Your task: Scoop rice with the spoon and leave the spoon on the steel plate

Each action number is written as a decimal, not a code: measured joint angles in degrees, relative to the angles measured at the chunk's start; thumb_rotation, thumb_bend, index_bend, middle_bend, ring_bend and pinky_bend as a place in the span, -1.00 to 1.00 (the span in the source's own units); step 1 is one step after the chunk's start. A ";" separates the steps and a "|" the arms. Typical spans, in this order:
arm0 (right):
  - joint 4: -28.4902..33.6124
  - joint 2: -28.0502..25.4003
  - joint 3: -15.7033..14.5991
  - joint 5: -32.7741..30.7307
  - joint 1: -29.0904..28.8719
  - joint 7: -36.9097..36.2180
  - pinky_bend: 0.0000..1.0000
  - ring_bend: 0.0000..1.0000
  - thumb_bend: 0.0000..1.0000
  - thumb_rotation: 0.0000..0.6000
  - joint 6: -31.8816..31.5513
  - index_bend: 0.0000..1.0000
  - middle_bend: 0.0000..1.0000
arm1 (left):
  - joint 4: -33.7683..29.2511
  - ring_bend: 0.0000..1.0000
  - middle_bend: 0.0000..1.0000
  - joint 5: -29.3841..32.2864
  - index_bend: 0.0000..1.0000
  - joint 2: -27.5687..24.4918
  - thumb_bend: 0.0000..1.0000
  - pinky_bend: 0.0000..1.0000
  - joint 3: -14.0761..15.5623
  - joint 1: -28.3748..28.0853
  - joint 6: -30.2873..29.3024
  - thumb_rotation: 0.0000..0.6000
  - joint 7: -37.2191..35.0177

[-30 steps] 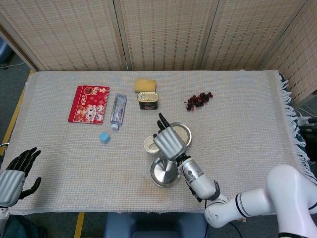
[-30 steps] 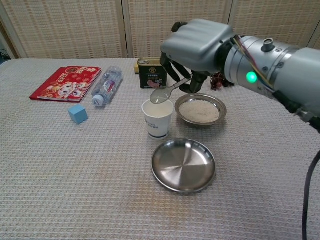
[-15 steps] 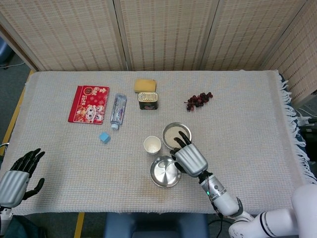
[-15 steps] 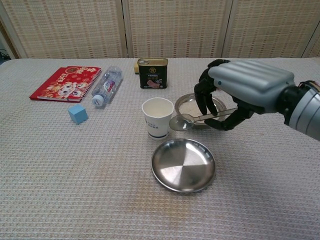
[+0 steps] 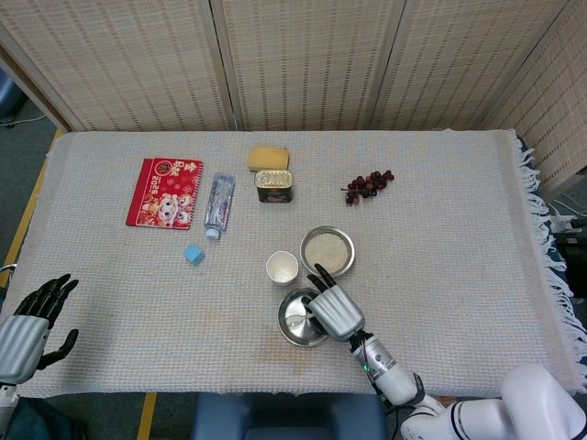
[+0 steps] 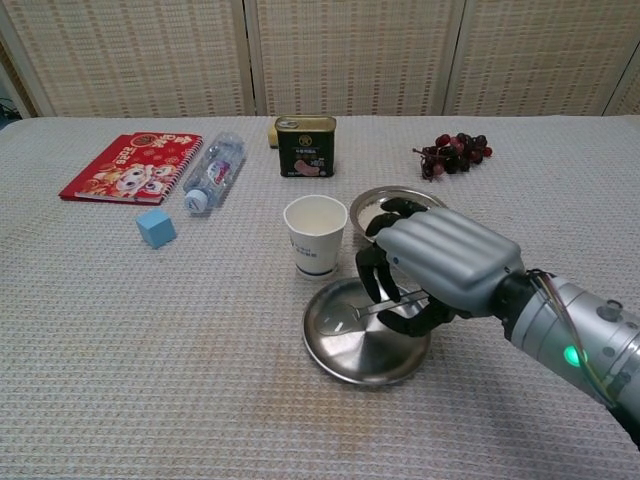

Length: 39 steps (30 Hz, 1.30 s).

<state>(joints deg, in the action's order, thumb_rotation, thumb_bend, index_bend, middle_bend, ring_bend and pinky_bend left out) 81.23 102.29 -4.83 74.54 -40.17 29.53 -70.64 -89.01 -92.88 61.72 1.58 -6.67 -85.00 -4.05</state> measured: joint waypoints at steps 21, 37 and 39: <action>6.04 -4.41 2.35 3.24 5.09 4.58 -1.00 -1.00 -0.48 1.00 -1.77 -0.86 -0.58 | 0.19 -0.88 -1.00 -0.13 -1.00 -0.30 -0.17 -0.66 0.00 0.38 -0.87 1.00 -0.67; 19.32 -32.74 -1.37 8.71 29.48 -6.90 -1.00 -1.00 -0.54 1.00 -34.59 -1.00 -0.94 | 5.01 -1.00 -1.00 -4.23 -1.00 3.37 -0.17 -0.70 -1.02 1.24 -7.29 1.00 -0.35; 19.30 -34.60 -0.90 9.12 30.37 -9.93 -1.00 -1.00 -0.54 1.00 -34.47 -1.00 -0.97 | 4.77 -1.00 -1.00 -4.21 -1.00 3.65 -0.18 -0.71 -1.06 1.08 -6.96 1.00 0.91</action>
<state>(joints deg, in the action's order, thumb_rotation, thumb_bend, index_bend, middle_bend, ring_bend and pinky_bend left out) 100.53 67.69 -5.73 83.65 -9.80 19.61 -105.11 -84.24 -97.09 65.37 0.52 -5.58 -91.96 -3.13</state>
